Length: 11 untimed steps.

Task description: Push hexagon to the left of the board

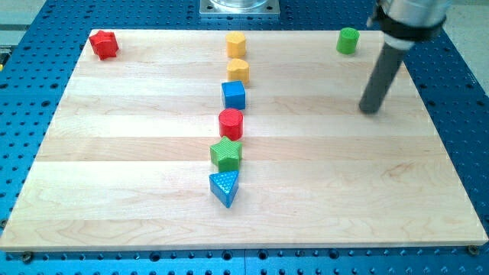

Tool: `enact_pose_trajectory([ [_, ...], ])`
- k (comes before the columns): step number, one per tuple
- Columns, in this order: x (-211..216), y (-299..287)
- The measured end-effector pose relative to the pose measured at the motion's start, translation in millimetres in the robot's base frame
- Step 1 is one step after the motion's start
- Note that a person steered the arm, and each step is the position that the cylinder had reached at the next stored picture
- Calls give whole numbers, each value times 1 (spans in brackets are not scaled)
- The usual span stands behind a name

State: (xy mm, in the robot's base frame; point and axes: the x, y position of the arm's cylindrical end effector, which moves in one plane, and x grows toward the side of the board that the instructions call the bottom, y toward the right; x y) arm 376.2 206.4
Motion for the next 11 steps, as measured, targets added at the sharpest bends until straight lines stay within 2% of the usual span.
enact_pose_trajectory([
  [1,-53,-47],
  [2,-56,-136],
  [3,-56,-197],
  [4,-74,-172],
  [5,-124,-146],
  [7,-131,-260],
  [8,-136,-255],
  [9,-113,-305],
  [10,-113,-268],
  [11,-137,-178],
])
